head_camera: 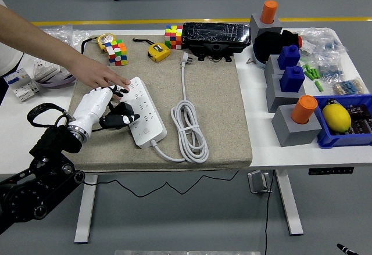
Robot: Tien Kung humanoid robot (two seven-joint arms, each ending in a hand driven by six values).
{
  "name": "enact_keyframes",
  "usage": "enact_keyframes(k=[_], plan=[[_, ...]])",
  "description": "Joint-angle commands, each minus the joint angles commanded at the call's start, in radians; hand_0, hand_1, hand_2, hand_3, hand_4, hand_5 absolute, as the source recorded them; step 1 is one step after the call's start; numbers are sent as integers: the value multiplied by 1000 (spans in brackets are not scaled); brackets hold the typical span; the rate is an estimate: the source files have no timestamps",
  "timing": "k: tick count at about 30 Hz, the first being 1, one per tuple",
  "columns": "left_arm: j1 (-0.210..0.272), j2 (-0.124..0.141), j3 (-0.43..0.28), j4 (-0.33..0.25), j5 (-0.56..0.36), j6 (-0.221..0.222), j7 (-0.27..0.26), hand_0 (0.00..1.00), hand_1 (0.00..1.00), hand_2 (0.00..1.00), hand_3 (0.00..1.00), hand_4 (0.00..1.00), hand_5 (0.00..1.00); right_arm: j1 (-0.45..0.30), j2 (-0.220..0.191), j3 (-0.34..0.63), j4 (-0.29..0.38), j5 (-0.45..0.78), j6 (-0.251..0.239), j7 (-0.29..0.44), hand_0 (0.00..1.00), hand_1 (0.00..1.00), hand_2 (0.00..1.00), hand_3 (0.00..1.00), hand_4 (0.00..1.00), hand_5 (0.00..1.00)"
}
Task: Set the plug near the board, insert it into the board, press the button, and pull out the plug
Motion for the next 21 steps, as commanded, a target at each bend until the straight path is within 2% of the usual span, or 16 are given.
enact_keyframes(k=[4, 5, 10, 11, 14, 17, 21], plan=[[6, 2, -3, -23, -18, 50, -49, 733, 678, 673, 711, 876, 445, -1, 0, 4, 2, -1, 0, 1, 650, 645, 633, 561, 983, 548], [7, 2, -6, -34, -23, 64, -62, 700, 645, 640, 671, 893, 426, -1, -1, 4, 2, -1, 0, 1, 651, 645, 633, 560, 983, 548], [12, 6, -27, -88, -38, 113, -106, 700, 645, 640, 671, 893, 426, -1, 1, 0, 3, -1, 0, 1, 651, 645, 633, 560, 983, 548], [14, 7, -32, -98, -39, 125, -115, 662, 619, 617, 648, 891, 423, -1, 1, 0, 3, -1, 1, 1, 651, 645, 633, 560, 982, 549], [24, 13, -47, -136, -27, 177, -144, 662, 619, 617, 648, 891, 423, -1, 2, 0, 2, -1, 0, 1, 651, 645, 633, 560, 982, 549], [27, 18, -59, -162, -10, 188, -136, 650, 613, 608, 637, 891, 425, -3, 1, 1, 1, -2, 0, 1, 650, 645, 633, 561, 983, 548], [26, 21, -65, -159, -3, 183, -129, 650, 613, 608, 637, 891, 425, -2, 0, 1, 2, -3, 0, 1, 650, 645, 633, 561, 983, 548]])
